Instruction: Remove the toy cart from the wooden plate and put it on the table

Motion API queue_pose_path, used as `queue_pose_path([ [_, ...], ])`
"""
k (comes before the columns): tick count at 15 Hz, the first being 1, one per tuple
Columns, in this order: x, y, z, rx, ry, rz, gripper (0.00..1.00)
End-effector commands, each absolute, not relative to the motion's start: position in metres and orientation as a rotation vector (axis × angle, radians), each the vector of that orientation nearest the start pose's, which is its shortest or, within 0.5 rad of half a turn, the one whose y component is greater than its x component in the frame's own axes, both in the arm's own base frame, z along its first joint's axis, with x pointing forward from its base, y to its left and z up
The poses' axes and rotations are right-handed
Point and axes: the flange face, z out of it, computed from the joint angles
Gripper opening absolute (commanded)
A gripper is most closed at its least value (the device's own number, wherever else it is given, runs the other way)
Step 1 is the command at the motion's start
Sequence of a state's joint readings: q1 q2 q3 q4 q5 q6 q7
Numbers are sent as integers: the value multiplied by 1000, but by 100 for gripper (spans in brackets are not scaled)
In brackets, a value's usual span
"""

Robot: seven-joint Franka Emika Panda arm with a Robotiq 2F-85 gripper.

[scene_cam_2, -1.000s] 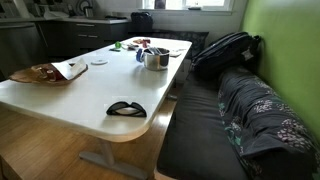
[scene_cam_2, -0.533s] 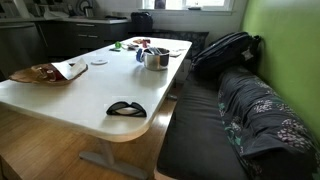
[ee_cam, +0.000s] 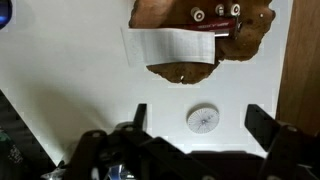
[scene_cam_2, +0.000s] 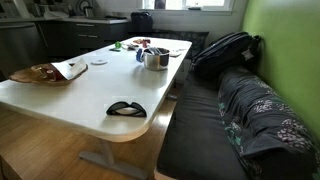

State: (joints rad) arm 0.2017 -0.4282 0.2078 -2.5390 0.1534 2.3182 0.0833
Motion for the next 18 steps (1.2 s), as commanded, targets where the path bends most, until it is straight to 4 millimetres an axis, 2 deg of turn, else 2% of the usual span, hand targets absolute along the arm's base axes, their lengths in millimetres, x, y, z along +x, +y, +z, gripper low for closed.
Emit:
queue_pose_path([
  [1, 388, 174, 438, -3025, -347, -285, 100],
  [3, 400, 174, 432, -3054, -297, -373, 100],
  [5, 421, 176, 417, -3075, -323, -411, 100],
  [9, 462, 184, 364, -3088, -394, -272, 100],
  [13, 455, 210, 317, -3132, -552, 70, 100],
  [15, 441, 220, 302, -3088, -674, 210, 100],
  [18, 425, 240, 283, -2985, -896, 325, 100],
])
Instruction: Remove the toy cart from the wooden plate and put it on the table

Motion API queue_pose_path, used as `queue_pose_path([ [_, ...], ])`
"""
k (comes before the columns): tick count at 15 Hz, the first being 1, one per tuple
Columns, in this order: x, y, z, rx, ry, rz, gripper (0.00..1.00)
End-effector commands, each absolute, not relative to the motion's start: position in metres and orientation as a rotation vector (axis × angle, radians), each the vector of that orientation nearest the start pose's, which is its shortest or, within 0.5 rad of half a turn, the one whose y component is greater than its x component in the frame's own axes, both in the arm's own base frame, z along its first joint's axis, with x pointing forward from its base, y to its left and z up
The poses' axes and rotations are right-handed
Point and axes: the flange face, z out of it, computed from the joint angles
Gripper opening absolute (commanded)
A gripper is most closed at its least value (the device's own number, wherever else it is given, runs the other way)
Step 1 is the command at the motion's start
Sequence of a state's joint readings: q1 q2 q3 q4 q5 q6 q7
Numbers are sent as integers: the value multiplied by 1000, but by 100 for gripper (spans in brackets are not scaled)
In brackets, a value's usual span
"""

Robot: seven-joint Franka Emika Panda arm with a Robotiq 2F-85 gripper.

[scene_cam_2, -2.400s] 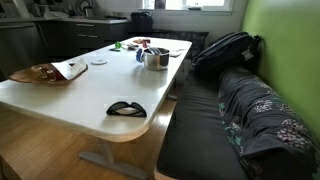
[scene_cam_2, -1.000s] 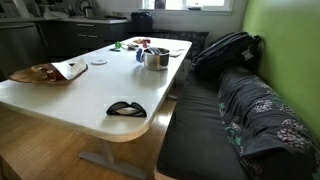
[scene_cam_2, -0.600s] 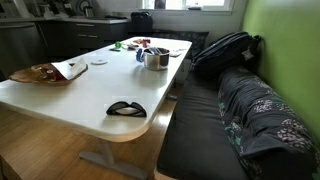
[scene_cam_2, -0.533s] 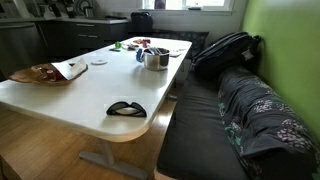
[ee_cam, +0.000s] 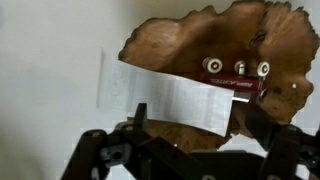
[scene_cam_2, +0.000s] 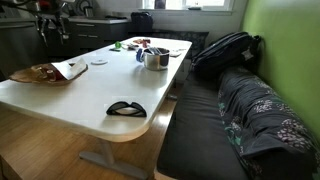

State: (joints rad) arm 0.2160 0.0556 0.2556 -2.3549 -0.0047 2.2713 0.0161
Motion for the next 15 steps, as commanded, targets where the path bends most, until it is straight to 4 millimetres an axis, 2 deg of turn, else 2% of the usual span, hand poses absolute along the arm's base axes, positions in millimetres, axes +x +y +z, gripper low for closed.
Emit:
queue_pose_path([
  [1, 419, 248, 278, -2946, -969, 348, 100],
  [4, 410, 265, 265, -2811, -1165, 425, 100],
  [5, 410, 257, 272, -2895, -1072, 360, 100],
  [9, 410, 264, 266, -2836, -1156, 396, 100],
  [10, 409, 276, 259, -2718, -1314, 409, 100],
  [12, 408, 299, 241, -2623, -1451, 425, 100],
  [15, 407, 326, 233, -2477, -1664, 419, 100],
])
